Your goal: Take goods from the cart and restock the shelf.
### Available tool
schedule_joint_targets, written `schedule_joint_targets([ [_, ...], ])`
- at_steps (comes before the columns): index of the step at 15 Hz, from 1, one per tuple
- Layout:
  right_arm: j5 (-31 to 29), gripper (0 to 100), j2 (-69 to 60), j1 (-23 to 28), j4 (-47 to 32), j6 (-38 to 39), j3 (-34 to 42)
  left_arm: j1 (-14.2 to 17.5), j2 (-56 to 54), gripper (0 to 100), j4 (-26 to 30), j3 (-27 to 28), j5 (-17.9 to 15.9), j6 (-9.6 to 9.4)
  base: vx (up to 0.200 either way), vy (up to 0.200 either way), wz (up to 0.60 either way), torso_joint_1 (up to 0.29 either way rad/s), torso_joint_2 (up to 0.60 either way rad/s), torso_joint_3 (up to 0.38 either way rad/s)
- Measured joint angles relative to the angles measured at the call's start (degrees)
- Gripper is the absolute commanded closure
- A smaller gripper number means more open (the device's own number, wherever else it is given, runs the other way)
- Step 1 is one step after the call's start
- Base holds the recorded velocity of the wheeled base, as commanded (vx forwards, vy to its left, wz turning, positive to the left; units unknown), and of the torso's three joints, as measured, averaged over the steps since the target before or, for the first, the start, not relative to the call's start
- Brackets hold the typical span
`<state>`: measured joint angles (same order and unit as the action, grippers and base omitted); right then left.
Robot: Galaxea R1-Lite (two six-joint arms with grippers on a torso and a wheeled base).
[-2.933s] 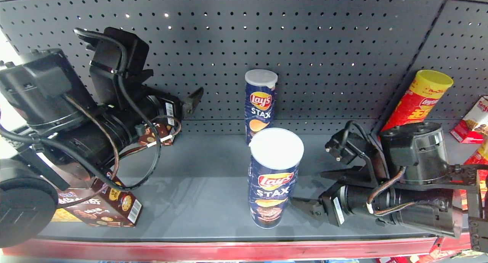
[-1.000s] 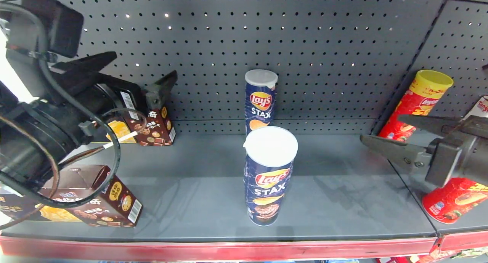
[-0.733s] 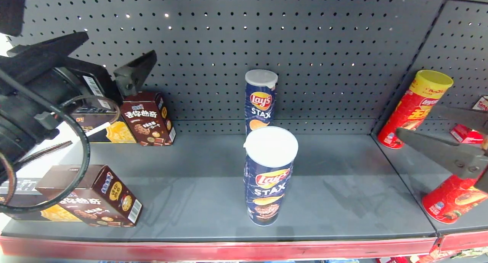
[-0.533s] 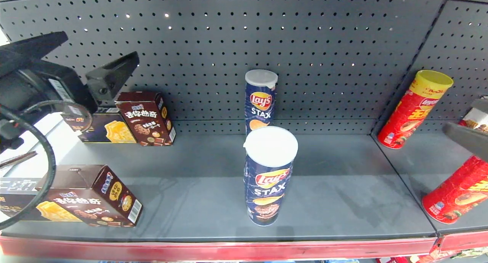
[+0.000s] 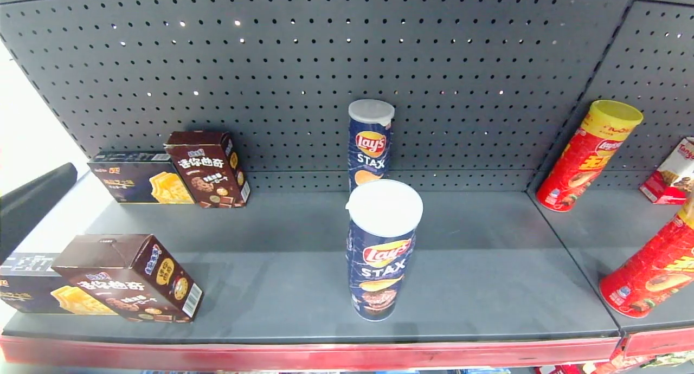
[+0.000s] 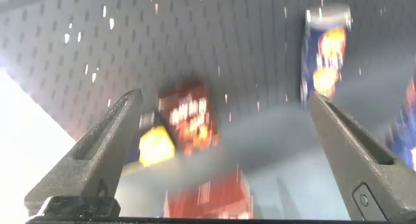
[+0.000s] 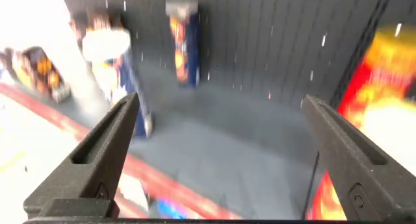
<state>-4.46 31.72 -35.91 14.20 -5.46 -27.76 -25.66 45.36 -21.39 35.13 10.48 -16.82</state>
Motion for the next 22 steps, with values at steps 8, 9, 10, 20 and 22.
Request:
schedule_joint_targets([
  [8,0.17,0,-16.37,0.09,-17.20,-1.23,8.45,1.63,-27.92,0,30.70,-3.55,-0.01,-0.88,0.000,0.000,0.00,0.000,0.00,0.000],
  [9,0.20,0,-17.73,0.00,-17.15,-1.21,9.55,2.18,-30.07,0,30.85,-4.85,-0.01,-0.94,0.000,0.000,0.00,0.000,0.00,0.000],
  [10,0.22,0,-19.15,-0.02,-17.31,-1.21,11.36,2.68,-32.16,0,31.07,-7.24,-0.04,-0.96,0.000,0.000,0.00,0.000,0.00,0.000],
  [20,0.45,0,-21.03,8.47,-17.10,1.85,24.82,6.10,-44.96,0,30.45,-27.23,0.00,-2.11,0.000,0.000,0.00,0.000,0.00,0.000],
  [22,0.01,0,-18.69,16.07,-17.13,2.35,24.93,6.27,-45.26,0,30.39,-28.75,0.10,-1.91,0.000,0.000,0.00,0.000,0.00,0.000],
])
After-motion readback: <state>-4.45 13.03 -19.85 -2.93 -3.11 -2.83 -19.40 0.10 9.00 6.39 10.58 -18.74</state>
